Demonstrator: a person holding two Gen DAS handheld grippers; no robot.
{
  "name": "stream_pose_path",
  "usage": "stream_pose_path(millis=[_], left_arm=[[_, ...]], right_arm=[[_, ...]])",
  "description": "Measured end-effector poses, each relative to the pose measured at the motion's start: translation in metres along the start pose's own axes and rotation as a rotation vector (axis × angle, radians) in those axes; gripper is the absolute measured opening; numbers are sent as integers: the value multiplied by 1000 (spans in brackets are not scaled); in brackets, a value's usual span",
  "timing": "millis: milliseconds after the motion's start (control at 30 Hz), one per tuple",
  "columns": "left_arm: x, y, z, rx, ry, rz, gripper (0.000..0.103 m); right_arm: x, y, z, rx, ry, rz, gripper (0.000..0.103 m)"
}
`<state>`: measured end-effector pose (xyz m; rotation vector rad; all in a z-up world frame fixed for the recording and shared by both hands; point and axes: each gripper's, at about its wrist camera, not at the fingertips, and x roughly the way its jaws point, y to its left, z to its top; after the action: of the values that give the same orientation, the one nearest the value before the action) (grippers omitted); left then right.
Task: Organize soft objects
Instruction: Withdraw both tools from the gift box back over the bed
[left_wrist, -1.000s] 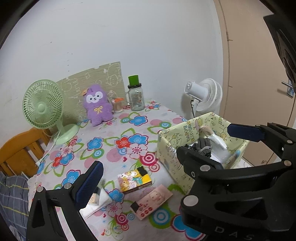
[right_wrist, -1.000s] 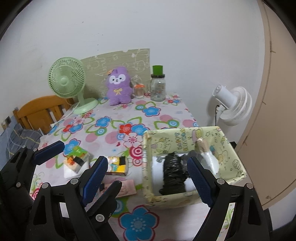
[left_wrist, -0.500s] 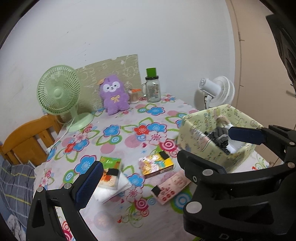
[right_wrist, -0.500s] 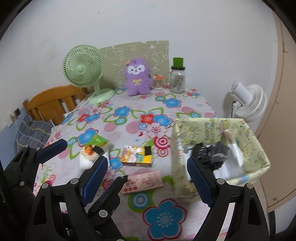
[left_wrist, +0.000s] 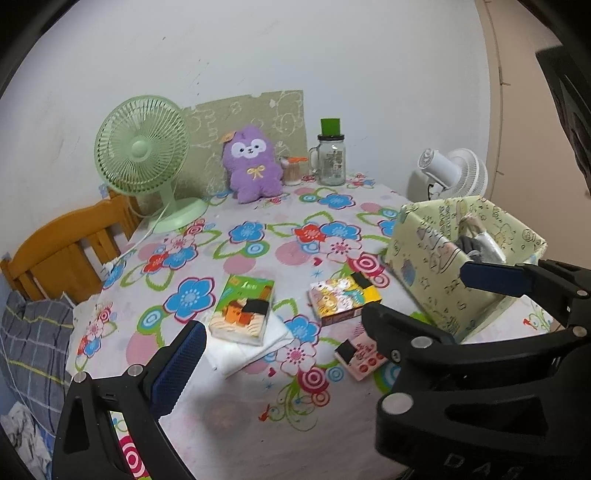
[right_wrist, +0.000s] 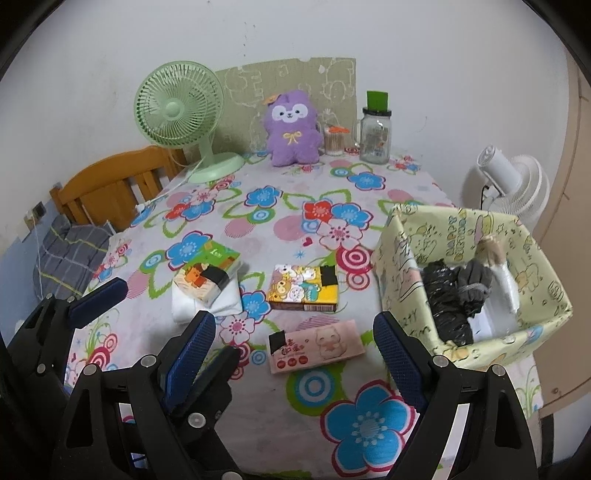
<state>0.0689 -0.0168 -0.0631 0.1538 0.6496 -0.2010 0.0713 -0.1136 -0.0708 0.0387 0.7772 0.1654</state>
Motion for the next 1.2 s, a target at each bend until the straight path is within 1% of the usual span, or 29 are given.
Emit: stream_pose_path(millis=[300, 500, 800, 1200], left_arm=[[17, 10, -16, -26, 44, 0, 102], [33, 16, -26, -40, 90, 1, 102], [55, 15, -39, -48, 136, -8, 102], [71, 16, -41, -48, 168, -3, 102]], right_arm=[[20, 4, -10, 6, 37, -17, 89], [41, 4, -17, 31, 92, -9, 89], [67, 0, -26, 84, 163, -28, 89], [89, -3, -30, 126, 216, -14, 89]])
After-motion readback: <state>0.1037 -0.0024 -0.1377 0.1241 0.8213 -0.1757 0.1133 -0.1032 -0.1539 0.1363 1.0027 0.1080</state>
